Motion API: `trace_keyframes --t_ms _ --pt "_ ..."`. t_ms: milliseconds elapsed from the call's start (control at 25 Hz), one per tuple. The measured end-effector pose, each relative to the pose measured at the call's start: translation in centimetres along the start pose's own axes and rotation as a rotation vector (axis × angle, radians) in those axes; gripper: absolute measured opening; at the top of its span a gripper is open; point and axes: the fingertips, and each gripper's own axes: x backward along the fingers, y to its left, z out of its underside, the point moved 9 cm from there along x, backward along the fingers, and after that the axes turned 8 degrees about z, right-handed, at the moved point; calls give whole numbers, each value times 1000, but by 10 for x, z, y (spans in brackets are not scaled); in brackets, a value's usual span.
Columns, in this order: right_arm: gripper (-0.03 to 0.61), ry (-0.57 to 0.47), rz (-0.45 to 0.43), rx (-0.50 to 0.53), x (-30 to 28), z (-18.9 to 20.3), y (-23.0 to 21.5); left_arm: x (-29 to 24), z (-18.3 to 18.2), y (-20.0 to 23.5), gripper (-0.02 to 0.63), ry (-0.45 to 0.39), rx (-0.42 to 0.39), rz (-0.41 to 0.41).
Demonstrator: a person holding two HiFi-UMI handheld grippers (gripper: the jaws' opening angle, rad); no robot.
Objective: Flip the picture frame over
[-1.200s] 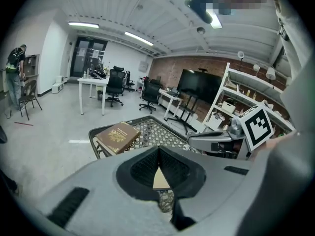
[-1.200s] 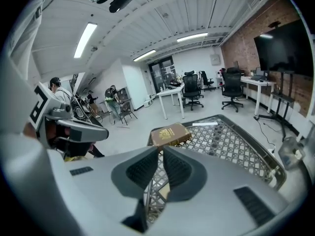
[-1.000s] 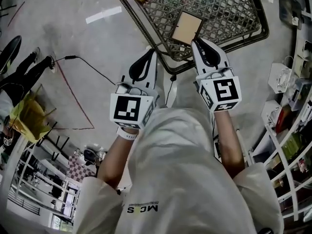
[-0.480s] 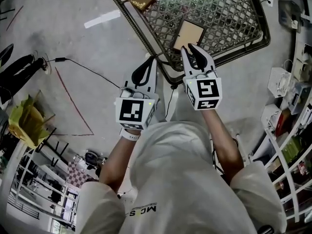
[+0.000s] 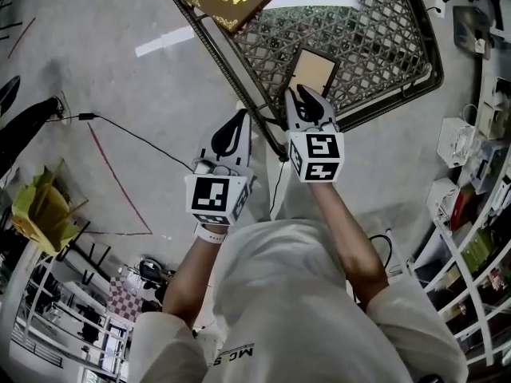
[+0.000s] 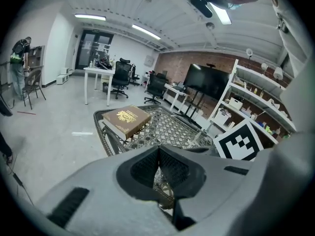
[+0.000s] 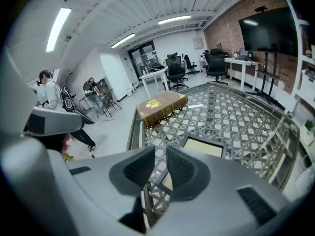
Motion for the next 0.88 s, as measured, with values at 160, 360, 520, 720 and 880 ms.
trace_keyframes --t_ms 160,360,520,720,880 --pt "84 23 53 -26 -11 8 5 -3 4 5 25 6 3 2" --pt "91 54 111 -80 -22 17 9 -2 9 9 25 14 9 -2" --pt "91 79 138 -134 -31 23 12 1 13 14 25 21 17 -12" --pt "94 108 177 -176 -41 27 11 1 16 18 25 19 32 -9" --pt "98 133 192 -199 -47 31 11 1 19 22 25 18 60 -17"
